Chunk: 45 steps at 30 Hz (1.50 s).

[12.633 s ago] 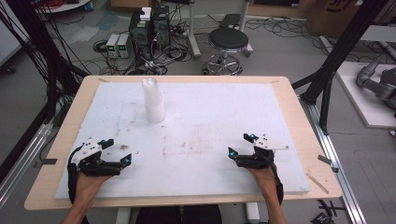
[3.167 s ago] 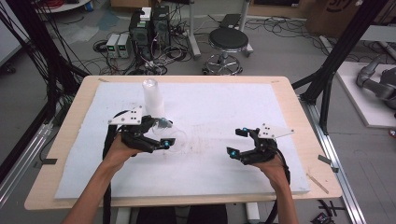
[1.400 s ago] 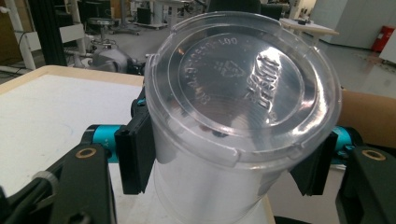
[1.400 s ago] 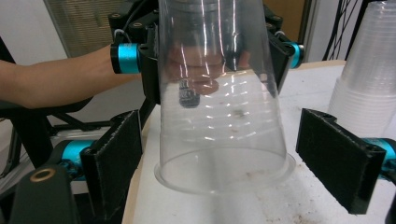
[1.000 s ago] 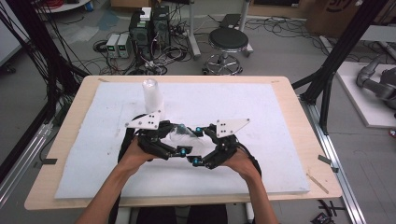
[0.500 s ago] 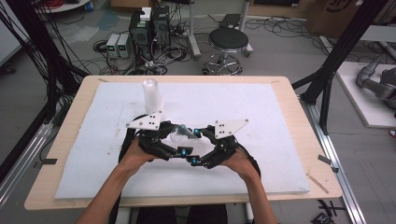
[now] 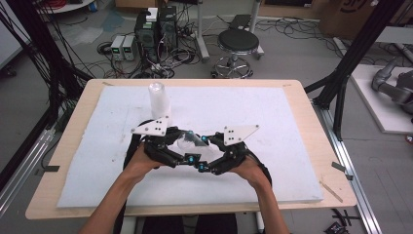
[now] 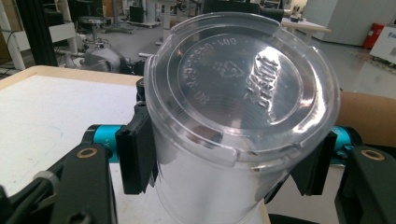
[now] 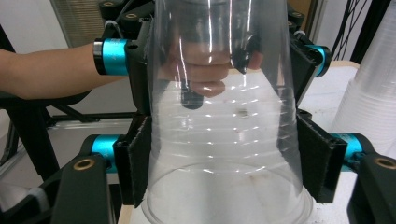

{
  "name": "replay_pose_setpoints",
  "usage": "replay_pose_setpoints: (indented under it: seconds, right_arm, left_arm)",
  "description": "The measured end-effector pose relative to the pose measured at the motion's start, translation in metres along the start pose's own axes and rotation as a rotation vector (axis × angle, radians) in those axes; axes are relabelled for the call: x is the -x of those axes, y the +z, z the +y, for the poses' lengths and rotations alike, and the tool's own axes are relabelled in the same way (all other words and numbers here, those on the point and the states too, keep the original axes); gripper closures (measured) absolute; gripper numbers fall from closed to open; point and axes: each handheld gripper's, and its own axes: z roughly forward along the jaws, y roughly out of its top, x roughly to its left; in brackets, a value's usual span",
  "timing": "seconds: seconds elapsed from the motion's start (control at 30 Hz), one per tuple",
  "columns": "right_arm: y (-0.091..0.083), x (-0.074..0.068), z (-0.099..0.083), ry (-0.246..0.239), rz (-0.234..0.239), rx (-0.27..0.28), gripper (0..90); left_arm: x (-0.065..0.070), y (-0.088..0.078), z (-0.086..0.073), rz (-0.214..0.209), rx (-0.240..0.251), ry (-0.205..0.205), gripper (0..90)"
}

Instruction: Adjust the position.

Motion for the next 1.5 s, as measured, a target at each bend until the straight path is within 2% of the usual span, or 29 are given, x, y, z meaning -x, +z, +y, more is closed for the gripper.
replay_pose_setpoints:
  seconds: [0.4, 0.47, 0.53, 0.6, 0.77, 1.07, 1.2, 1.3, 1.43, 1.5]
  right_arm:
    - [0.000, 0.000, 0.000, 0.002, 0.003, -0.008, 32.4]
    - [0.000, 0.000, 0.000, 0.001, 0.004, -0.008, 32.4]
    - [0.000, 0.000, 0.000, 0.003, 0.004, -0.008, 32.4]
    - [-0.001, 0.000, 0.000, 0.004, 0.001, -0.009, 32.4]
    - [-0.001, 0.001, 0.000, 0.013, 0.000, -0.013, 32.4]
    - [-0.002, 0.001, -0.001, 0.019, -0.010, -0.023, 32.4]
    - [-0.003, 0.001, -0.001, 0.021, -0.014, -0.034, 32.6]
    - [-0.004, 0.002, 0.003, 0.019, -0.030, -0.085, 32.7]
    - [-0.006, 0.001, 0.010, 0.016, -0.039, -0.150, 32.9]
    - [-0.006, 0.001, 0.014, 0.007, -0.046, -0.193, 32.9]
  left_arm:
    - [0.000, -0.001, -0.001, 0.002, 0.005, -0.005, 31.0]
    - [-0.001, -0.001, -0.001, 0.011, 0.007, -0.003, 26.7]
    - [-0.001, 0.000, -0.001, 0.033, 0.005, -0.018, 13.5]
    - [-0.001, -0.001, -0.002, 0.035, 0.005, -0.017, 7.3]
    - [-0.001, -0.004, -0.001, 0.038, 0.021, -0.009, 6.8]
    - [0.001, -0.008, -0.001, 0.043, -0.006, -0.003, 6.7]
    - [0.001, -0.013, 0.000, 0.060, -0.045, 0.007, 6.8]
    - [0.001, -0.017, 0.004, 0.081, -0.097, 0.014, 6.8]
    - [0.002, -0.021, 0.012, 0.087, -0.192, 0.019, 6.8]
    - [0.001, -0.023, 0.017, 0.082, -0.263, 0.021, 6.8]
